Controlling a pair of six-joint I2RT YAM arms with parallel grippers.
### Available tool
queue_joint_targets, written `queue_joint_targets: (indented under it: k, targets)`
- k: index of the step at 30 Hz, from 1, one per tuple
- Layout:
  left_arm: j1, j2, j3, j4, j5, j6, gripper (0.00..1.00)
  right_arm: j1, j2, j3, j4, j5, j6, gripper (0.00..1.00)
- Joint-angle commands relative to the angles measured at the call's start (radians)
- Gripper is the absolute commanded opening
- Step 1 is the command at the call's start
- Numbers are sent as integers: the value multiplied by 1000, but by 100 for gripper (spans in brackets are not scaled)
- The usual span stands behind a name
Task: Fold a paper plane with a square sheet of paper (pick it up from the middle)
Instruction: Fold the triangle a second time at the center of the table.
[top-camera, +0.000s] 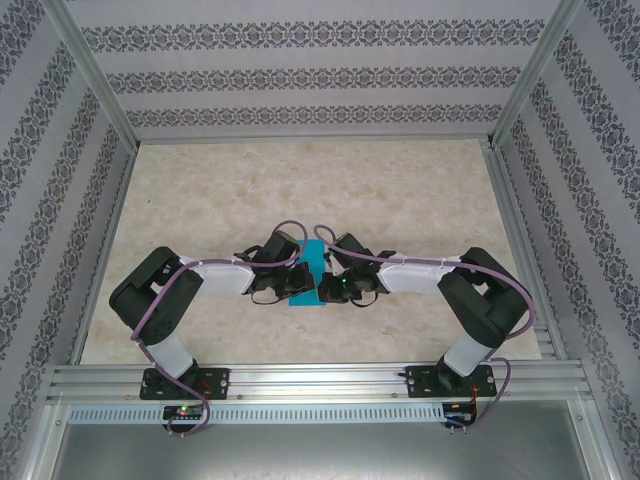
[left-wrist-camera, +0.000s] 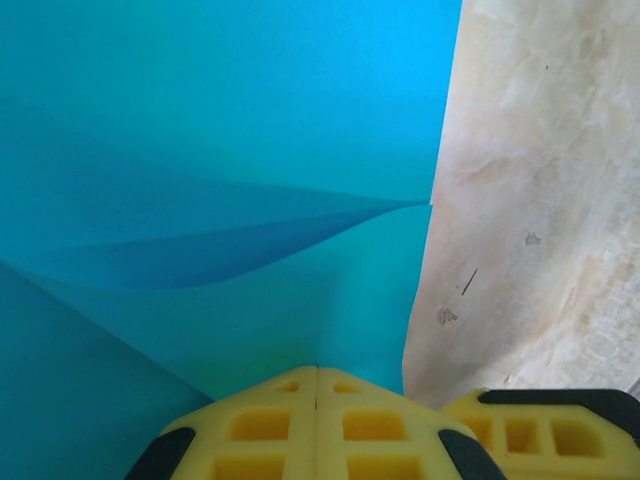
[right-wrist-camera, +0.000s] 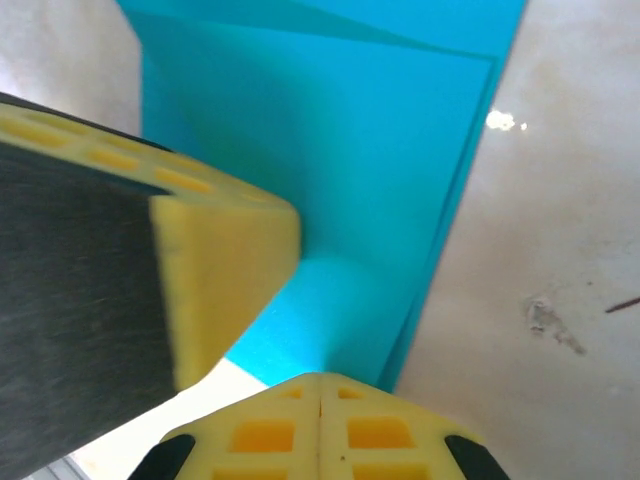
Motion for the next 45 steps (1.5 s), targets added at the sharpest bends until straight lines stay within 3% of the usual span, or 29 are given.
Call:
queue_joint_targets:
  k: [1, 10, 27, 45]
  targets:
    - [-8, -11, -24, -32, -41, 0, 5, -12, 15, -18, 11, 34, 5, 6]
    - [-6, -91, 0, -4, -26, 64, 13, -19, 18, -76, -9, 47, 3, 6]
    - [0, -20, 36, -90, -101, 108, 10, -14, 47, -61, -55, 67, 4, 6]
    - [123, 20, 56, -157, -103, 216, 10, 27, 140, -51, -224, 198, -35, 5]
